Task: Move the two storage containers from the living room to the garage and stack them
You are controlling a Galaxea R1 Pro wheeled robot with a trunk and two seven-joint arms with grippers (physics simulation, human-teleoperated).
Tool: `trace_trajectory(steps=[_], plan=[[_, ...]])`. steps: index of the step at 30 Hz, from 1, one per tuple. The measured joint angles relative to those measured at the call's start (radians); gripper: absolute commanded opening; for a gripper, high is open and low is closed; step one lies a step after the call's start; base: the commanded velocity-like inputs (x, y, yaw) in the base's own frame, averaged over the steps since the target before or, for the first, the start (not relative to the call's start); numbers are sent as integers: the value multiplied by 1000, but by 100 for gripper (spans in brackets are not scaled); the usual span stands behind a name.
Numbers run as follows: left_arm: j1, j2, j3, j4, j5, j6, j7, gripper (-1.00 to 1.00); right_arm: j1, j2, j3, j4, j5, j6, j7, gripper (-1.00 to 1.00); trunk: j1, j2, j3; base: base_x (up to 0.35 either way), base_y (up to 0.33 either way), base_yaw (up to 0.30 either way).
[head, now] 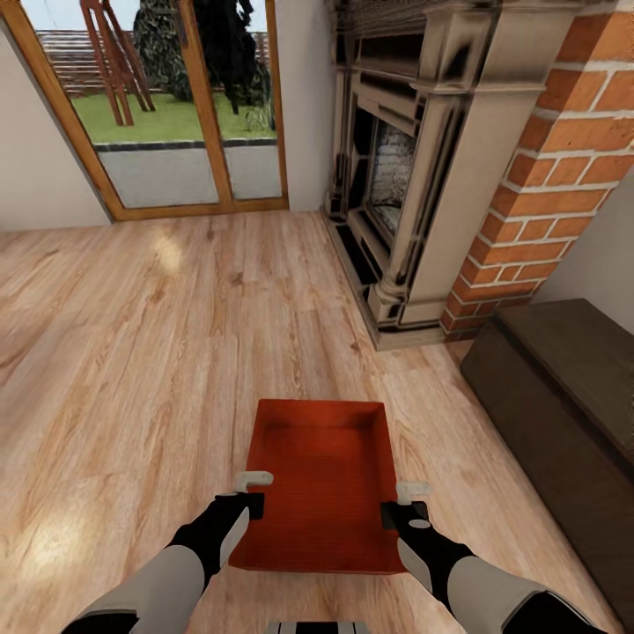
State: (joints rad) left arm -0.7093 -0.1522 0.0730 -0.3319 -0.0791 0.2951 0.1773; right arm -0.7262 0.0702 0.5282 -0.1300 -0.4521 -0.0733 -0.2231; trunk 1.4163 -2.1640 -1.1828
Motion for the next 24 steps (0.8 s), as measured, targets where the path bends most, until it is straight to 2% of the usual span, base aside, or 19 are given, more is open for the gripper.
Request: trace_trajectory(steps=[24], plan=[[0, 1, -1, 0, 3, 0, 0, -100, 0, 0, -1, -2, 2, 3, 0, -100, -92, 168, 75, 0, 0, 0]])
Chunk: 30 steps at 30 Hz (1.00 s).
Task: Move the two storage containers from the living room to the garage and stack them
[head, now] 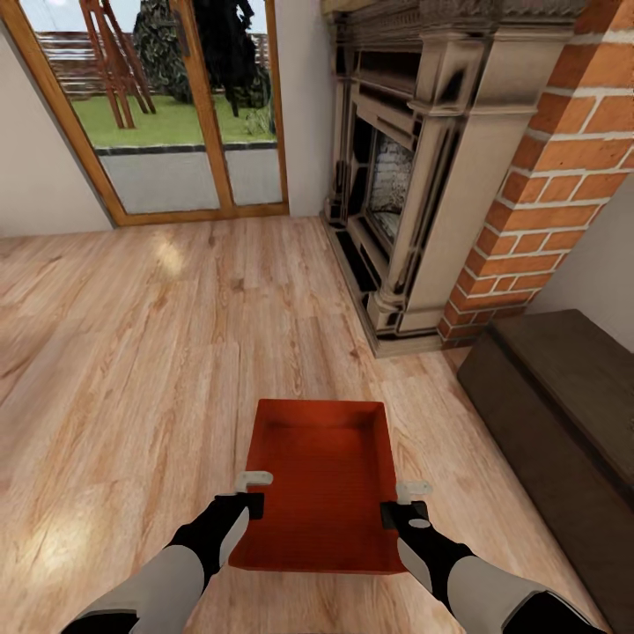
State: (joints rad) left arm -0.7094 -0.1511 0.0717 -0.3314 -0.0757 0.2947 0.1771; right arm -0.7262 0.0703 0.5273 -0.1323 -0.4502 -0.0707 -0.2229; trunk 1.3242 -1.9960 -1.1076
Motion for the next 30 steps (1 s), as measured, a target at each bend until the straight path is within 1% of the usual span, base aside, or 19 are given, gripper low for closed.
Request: trace_trajectory(steps=[30], plan=[[0, 0, -1, -1, 0, -2, 0, -100, 0, 0, -1, 1, 1, -3, 1, -100, -115, 210, 94, 0, 0, 0]])
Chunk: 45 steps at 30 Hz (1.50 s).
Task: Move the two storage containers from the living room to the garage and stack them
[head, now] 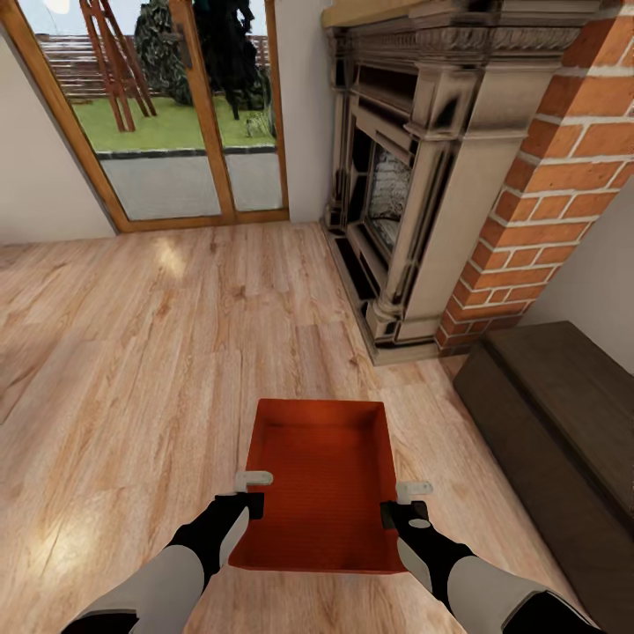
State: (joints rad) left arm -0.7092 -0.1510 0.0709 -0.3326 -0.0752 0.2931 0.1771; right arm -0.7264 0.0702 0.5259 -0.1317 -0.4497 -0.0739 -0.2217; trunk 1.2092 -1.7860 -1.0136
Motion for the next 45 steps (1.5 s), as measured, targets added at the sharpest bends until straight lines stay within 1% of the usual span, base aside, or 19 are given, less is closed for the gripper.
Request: trace_trajectory(steps=[45], plan=[[0, 0, 2, 1, 2, 0, 0, -100, 0, 0, -4, -4, 8, 6, -2, -100, -173, 315, 141, 0, 0, 0]])
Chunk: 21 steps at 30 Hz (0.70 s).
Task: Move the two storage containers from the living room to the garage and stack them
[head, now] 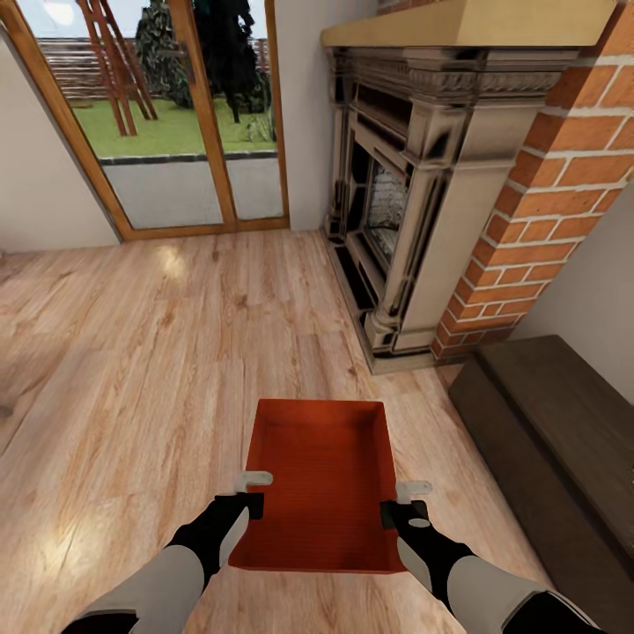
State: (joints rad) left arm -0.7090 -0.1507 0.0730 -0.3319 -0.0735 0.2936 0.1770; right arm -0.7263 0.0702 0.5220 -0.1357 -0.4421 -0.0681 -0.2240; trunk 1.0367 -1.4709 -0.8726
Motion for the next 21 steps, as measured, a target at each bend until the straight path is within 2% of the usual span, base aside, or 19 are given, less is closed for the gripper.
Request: trace_trajectory(steps=[21], plan=[[0, 0, 1, 0, 0, 0, 0, -100, 0, 0, -2, -2, 3, 2, 0, -100, -81, 147, 66, 0, 0, 0]])
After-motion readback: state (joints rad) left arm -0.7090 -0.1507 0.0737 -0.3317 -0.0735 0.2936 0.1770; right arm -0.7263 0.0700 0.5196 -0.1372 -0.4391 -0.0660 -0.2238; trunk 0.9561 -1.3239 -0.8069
